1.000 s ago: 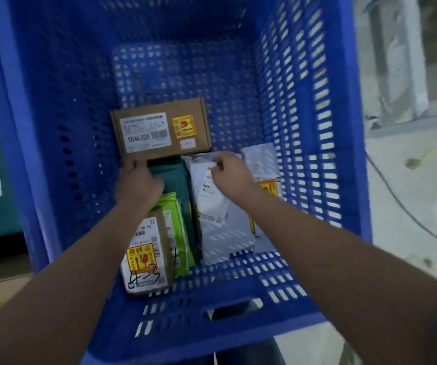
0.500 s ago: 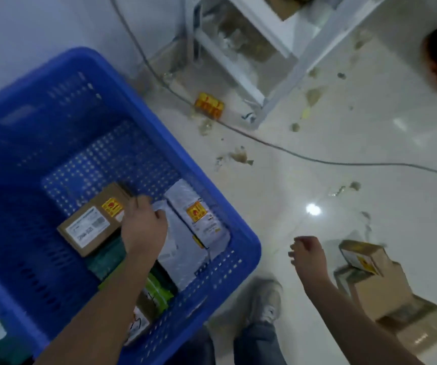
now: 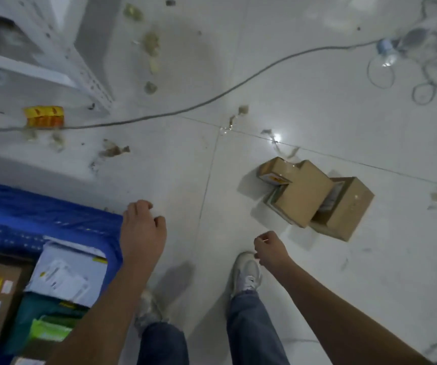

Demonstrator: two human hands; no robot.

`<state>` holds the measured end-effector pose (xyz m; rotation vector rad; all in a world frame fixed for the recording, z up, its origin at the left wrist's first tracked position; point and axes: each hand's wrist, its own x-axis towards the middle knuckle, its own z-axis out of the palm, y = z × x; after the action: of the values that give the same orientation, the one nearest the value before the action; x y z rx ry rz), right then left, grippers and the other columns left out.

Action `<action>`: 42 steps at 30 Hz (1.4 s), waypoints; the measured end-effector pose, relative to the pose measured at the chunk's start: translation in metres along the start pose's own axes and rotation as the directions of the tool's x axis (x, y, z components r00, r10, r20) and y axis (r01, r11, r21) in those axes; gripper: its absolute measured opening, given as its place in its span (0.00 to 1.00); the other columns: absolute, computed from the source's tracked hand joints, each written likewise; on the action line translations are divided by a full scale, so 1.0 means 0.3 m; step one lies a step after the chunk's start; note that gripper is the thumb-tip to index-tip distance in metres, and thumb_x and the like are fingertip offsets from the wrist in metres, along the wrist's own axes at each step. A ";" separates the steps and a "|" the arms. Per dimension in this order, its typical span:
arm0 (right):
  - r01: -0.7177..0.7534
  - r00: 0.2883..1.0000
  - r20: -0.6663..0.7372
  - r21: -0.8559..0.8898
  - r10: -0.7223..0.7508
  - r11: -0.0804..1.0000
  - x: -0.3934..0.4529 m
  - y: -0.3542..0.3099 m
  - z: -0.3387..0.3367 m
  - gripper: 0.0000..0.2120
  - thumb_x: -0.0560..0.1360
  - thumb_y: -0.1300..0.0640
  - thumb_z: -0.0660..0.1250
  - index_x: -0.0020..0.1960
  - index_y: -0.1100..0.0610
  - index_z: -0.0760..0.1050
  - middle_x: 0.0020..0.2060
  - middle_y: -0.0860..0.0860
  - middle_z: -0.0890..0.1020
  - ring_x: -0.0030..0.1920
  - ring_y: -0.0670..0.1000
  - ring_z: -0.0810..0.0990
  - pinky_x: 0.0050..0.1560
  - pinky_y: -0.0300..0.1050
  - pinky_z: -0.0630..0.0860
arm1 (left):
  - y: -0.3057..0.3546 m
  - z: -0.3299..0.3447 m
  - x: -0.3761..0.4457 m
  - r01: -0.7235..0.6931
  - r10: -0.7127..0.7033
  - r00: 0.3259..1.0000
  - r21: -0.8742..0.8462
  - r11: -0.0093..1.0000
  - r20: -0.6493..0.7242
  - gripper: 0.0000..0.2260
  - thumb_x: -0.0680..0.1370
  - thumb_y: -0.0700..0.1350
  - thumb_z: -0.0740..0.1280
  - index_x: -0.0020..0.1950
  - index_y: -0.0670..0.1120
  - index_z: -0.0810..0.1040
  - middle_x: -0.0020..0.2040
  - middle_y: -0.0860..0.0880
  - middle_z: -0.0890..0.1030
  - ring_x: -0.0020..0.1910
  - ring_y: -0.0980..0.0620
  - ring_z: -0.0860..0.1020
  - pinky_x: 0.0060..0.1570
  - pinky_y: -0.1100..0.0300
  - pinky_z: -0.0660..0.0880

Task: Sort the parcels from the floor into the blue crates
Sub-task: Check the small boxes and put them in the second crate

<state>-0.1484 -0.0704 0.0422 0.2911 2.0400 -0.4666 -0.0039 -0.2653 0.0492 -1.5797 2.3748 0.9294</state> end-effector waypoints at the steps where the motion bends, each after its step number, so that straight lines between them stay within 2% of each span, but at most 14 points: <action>1: -0.029 1.000 -0.006 0.029 0.029 0.999 0.014 0.030 -0.051 0.09 0.77 0.56 0.59 0.54 0.60 0.69 0.52 0.60 0.78 0.55 0.61 0.78 0.57 0.55 0.75 | 0.047 0.038 -0.015 0.006 -0.009 0.997 0.048 0.999 0.074 0.13 0.76 0.37 0.63 0.59 0.35 0.71 0.57 0.36 0.73 0.56 0.38 0.72 0.53 0.46 0.72; 4: -0.084 0.996 -0.027 0.124 0.088 0.989 0.052 0.104 -0.196 0.09 0.77 0.56 0.59 0.53 0.61 0.69 0.46 0.59 0.79 0.51 0.60 0.79 0.57 0.57 0.75 | 0.159 0.131 -0.060 0.046 -0.085 0.968 0.165 0.985 0.235 0.14 0.77 0.41 0.62 0.60 0.36 0.70 0.58 0.37 0.72 0.55 0.41 0.73 0.51 0.48 0.73; 6: -0.106 0.994 -0.022 0.159 0.110 0.982 0.078 0.136 -0.286 0.08 0.77 0.58 0.60 0.53 0.61 0.68 0.39 0.55 0.77 0.46 0.59 0.79 0.54 0.56 0.77 | 0.234 0.181 -0.080 0.085 -0.139 0.947 0.192 0.978 0.288 0.14 0.77 0.41 0.62 0.59 0.36 0.70 0.58 0.37 0.73 0.54 0.41 0.73 0.51 0.49 0.73; 8: -0.117 0.993 -0.013 0.158 0.120 0.981 0.106 0.165 -0.365 0.08 0.77 0.58 0.60 0.54 0.59 0.67 0.37 0.53 0.76 0.46 0.58 0.79 0.49 0.52 0.77 | 0.310 0.227 -0.085 0.118 -0.185 0.926 0.212 0.970 0.329 0.14 0.77 0.42 0.62 0.60 0.36 0.69 0.59 0.38 0.72 0.56 0.42 0.73 0.52 0.51 0.72; 11: -0.106 0.994 -0.022 0.126 0.109 0.986 0.165 0.187 -0.458 0.11 0.77 0.58 0.61 0.57 0.59 0.67 0.39 0.53 0.76 0.48 0.58 0.80 0.50 0.52 0.77 | 0.414 0.287 -0.059 0.095 -0.183 0.912 0.245 0.965 0.368 0.16 0.78 0.43 0.63 0.63 0.38 0.68 0.61 0.39 0.71 0.58 0.42 0.73 0.53 0.52 0.72; 14: -0.104 0.994 -0.026 0.100 0.107 0.990 0.232 0.192 -0.505 0.15 0.77 0.57 0.62 0.61 0.61 0.68 0.44 0.57 0.77 0.48 0.59 0.79 0.53 0.53 0.76 | 0.494 0.347 -0.012 -0.039 -0.074 0.915 0.268 0.963 0.397 0.17 0.77 0.43 0.63 0.64 0.39 0.68 0.62 0.40 0.71 0.59 0.43 0.72 0.53 0.51 0.71; 19: -0.015 1.000 0.020 -0.026 0.016 1.000 0.333 0.159 -0.499 0.19 0.76 0.56 0.64 0.65 0.60 0.67 0.46 0.54 0.75 0.44 0.53 0.75 0.44 0.44 0.70 | 0.570 0.451 0.112 -0.249 0.060 0.867 0.325 0.912 0.495 0.20 0.77 0.45 0.64 0.67 0.41 0.67 0.64 0.41 0.71 0.62 0.42 0.71 0.56 0.50 0.72; 24: 0.042 0.999 0.023 0.010 -0.042 0.999 0.424 0.082 -0.483 0.23 0.75 0.55 0.66 0.68 0.56 0.65 0.51 0.53 0.76 0.47 0.52 0.76 0.46 0.44 0.75 | 0.601 0.538 0.250 -0.242 0.008 0.838 0.359 0.902 0.545 0.23 0.76 0.45 0.65 0.68 0.41 0.65 0.65 0.40 0.70 0.63 0.40 0.71 0.57 0.49 0.72; 27: 0.038 0.999 0.003 0.019 -0.038 0.999 0.476 0.032 -0.491 0.26 0.75 0.54 0.67 0.70 0.55 0.62 0.54 0.54 0.75 0.49 0.53 0.77 0.49 0.48 0.78 | 0.627 0.575 0.309 -0.194 0.004 0.829 0.281 0.940 0.559 0.26 0.75 0.45 0.67 0.70 0.41 0.64 0.66 0.39 0.70 0.64 0.40 0.71 0.60 0.48 0.71; 29: 0.030 1.000 -0.010 0.002 -0.030 1.000 0.511 -0.010 -0.499 0.29 0.75 0.52 0.67 0.72 0.55 0.60 0.57 0.55 0.75 0.50 0.53 0.77 0.50 0.49 0.79 | 0.641 0.590 0.343 -0.243 0.053 0.806 0.248 0.938 0.590 0.29 0.74 0.45 0.68 0.72 0.43 0.62 0.67 0.41 0.70 0.64 0.41 0.71 0.59 0.48 0.72; 32: 0.037 0.999 -0.017 -0.019 -0.038 0.999 0.555 -0.070 -0.504 0.31 0.76 0.53 0.65 0.74 0.55 0.56 0.57 0.55 0.74 0.49 0.52 0.75 0.47 0.46 0.76 | 0.650 0.601 0.390 -0.351 0.110 0.764 0.267 0.898 0.636 0.32 0.73 0.46 0.69 0.74 0.47 0.59 0.67 0.42 0.68 0.65 0.42 0.70 0.58 0.48 0.72; 36: 0.174 0.977 -0.070 -0.276 -0.201 0.945 0.638 -0.124 -0.478 0.32 0.75 0.55 0.66 0.74 0.56 0.56 0.66 0.57 0.69 0.62 0.57 0.72 0.59 0.50 0.72 | 0.654 0.649 0.448 -0.431 0.144 0.729 0.285 0.856 0.669 0.37 0.73 0.46 0.70 0.77 0.50 0.54 0.68 0.42 0.67 0.64 0.41 0.69 0.56 0.48 0.72; 40: 0.248 0.946 -0.041 -0.548 -0.322 0.799 0.733 -0.149 -0.431 0.39 0.72 0.60 0.67 0.77 0.54 0.49 0.71 0.57 0.61 0.68 0.59 0.64 0.66 0.52 0.66 | 0.651 0.740 0.483 -0.395 0.187 0.717 0.170 0.903 0.672 0.40 0.71 0.46 0.72 0.77 0.51 0.52 0.70 0.42 0.66 0.68 0.43 0.68 0.60 0.47 0.71; 42: 0.277 0.922 -0.030 -0.645 -0.385 0.712 0.782 -0.163 -0.405 0.38 0.72 0.59 0.67 0.76 0.55 0.51 0.72 0.56 0.61 0.69 0.59 0.63 0.66 0.51 0.64 | 0.643 0.778 0.489 -0.375 0.213 0.715 0.108 0.921 0.666 0.41 0.71 0.46 0.72 0.77 0.51 0.51 0.70 0.43 0.66 0.68 0.44 0.67 0.61 0.47 0.71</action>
<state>-0.3767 -0.0578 -0.0987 -0.4805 2.2879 0.0637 -0.2864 -0.1996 -0.1216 -0.6274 2.1306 0.9880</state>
